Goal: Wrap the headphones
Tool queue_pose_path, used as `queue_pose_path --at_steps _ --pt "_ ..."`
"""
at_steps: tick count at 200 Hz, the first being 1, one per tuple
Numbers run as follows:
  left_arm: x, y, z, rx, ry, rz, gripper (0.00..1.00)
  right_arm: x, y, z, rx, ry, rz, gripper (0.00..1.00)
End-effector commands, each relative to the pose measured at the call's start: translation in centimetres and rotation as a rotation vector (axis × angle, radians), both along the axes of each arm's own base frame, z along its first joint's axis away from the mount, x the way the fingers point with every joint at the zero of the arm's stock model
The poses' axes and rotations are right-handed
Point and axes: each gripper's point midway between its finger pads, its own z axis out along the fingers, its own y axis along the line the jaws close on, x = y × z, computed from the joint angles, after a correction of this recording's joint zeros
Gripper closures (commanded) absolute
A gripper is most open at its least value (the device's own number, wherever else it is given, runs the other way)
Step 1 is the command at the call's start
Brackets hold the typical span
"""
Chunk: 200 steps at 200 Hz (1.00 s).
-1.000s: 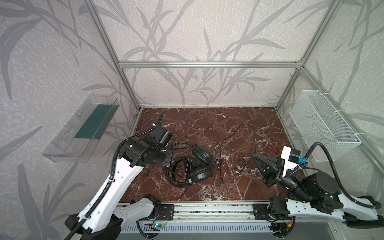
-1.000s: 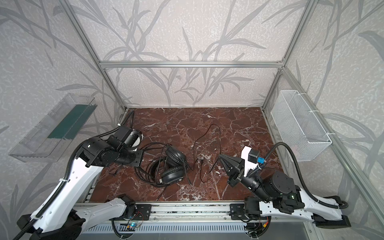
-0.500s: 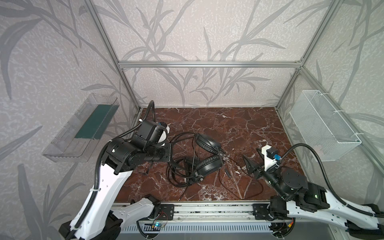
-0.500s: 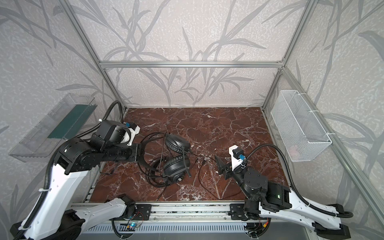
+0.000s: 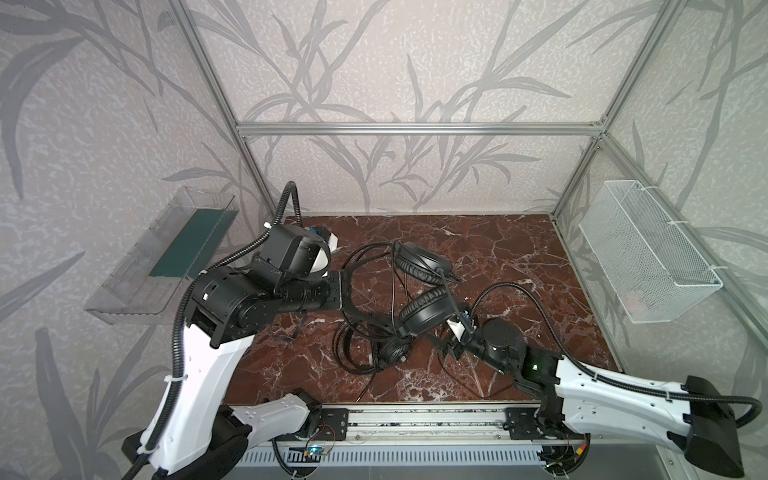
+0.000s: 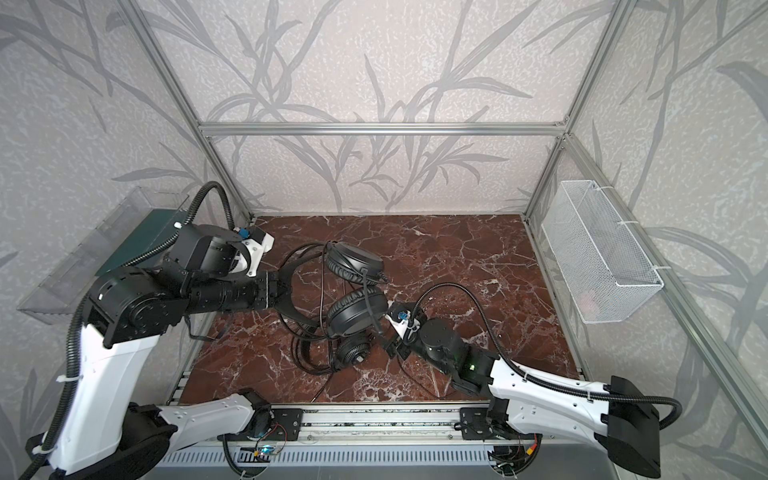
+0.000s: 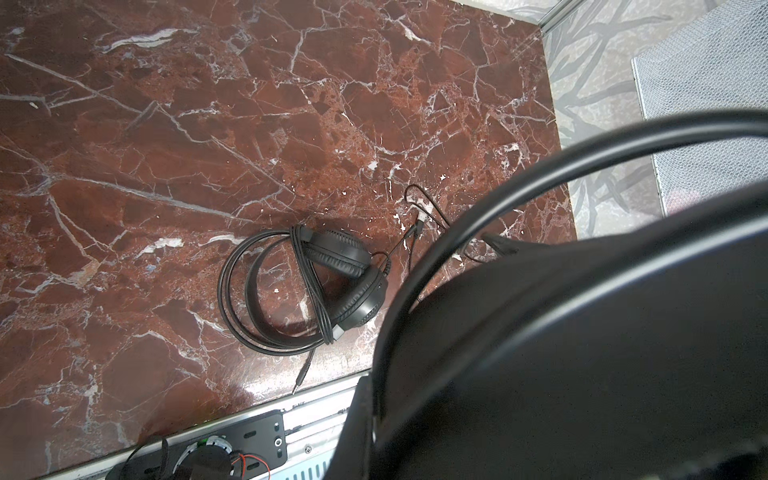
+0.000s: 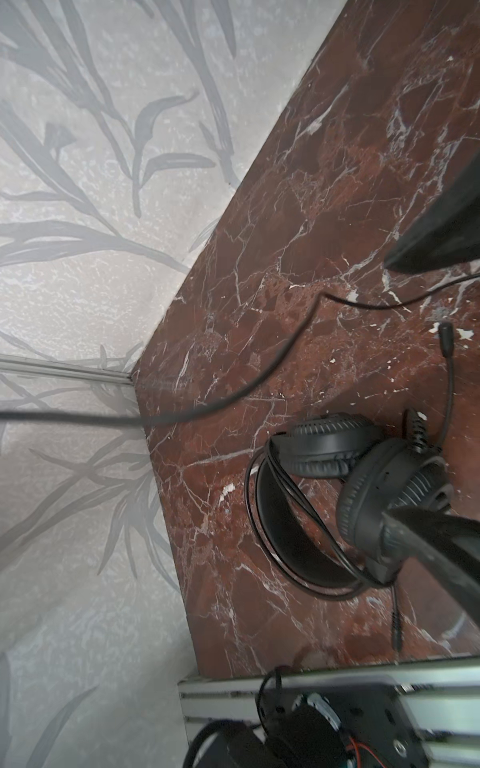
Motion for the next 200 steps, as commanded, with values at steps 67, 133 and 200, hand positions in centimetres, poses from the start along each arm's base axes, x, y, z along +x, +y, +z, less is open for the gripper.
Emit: queue_pose_path --at_steps 67,133,200 --pt "-0.1 -0.4 5.3 -0.143 -0.100 0.037 1.00 9.4 2.2 -1.4 0.174 -0.029 -0.046 0.14" --pt "-0.2 -0.2 7.5 -0.183 -0.144 0.052 1.00 13.6 1.3 -6.5 0.123 0.002 -0.149 0.42" --pt "2.2 1.3 9.0 -0.120 -0.226 0.163 1.00 10.2 1.0 -8.4 0.101 0.073 -0.067 0.89"
